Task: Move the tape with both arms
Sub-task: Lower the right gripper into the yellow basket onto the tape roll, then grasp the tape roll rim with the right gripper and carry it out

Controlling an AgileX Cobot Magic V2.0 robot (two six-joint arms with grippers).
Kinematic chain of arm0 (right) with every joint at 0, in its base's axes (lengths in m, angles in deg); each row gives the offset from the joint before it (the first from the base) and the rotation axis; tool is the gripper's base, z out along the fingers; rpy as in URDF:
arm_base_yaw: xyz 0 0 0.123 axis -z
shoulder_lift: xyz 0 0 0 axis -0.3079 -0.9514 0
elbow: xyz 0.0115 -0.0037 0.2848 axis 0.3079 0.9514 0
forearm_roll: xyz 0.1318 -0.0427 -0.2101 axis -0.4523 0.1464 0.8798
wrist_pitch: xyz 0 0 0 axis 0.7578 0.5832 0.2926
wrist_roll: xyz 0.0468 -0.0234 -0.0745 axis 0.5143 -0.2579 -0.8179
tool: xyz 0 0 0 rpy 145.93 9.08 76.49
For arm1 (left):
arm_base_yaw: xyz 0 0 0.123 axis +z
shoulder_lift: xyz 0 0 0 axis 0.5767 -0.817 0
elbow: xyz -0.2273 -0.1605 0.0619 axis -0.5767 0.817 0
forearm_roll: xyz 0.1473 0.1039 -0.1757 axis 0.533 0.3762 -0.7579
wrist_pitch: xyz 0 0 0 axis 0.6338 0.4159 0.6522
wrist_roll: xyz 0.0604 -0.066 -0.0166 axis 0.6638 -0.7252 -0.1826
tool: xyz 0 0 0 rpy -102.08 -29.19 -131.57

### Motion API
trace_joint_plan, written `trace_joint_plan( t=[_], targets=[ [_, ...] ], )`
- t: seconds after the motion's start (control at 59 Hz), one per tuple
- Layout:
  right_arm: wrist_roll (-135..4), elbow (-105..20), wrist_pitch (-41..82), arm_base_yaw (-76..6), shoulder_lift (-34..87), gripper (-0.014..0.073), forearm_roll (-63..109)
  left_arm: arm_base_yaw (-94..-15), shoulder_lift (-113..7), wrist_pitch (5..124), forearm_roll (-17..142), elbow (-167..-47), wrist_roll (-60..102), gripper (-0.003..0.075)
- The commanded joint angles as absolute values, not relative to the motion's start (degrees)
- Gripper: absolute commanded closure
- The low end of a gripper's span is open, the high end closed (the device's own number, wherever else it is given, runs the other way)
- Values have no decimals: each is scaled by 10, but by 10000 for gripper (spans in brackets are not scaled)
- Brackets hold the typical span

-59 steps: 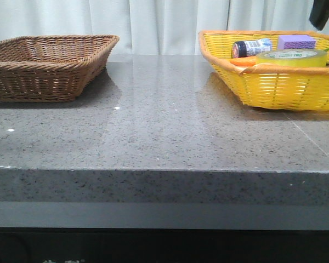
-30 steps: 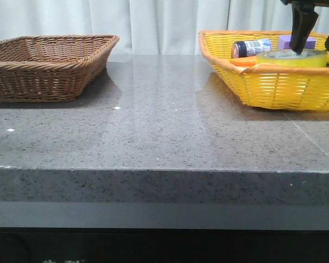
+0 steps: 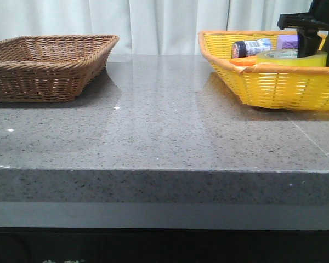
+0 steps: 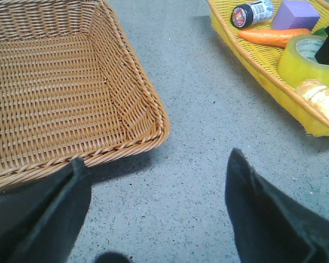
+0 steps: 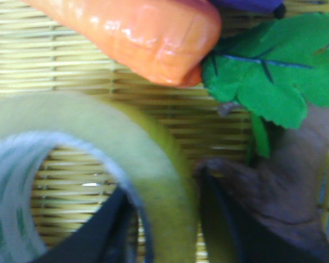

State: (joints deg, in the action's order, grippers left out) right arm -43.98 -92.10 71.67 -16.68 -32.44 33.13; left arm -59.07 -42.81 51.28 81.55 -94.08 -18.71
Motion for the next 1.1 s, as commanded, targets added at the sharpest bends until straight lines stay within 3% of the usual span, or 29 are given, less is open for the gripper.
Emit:
trace_joint_plan(
  t=[0.0,0.627,1.084],
  targets=[
    [-444,-939,699,-165,-291,418,324,-596,-427,555,807,-960,-187,209],
    [-458,-1071,791,-171,-260,434,312,-596,-427,555,807,-960,-187,209],
    [-587,-1067,786,-293,-140,434,260,-596,-427,555,807,-960,-187,209]
  ],
)
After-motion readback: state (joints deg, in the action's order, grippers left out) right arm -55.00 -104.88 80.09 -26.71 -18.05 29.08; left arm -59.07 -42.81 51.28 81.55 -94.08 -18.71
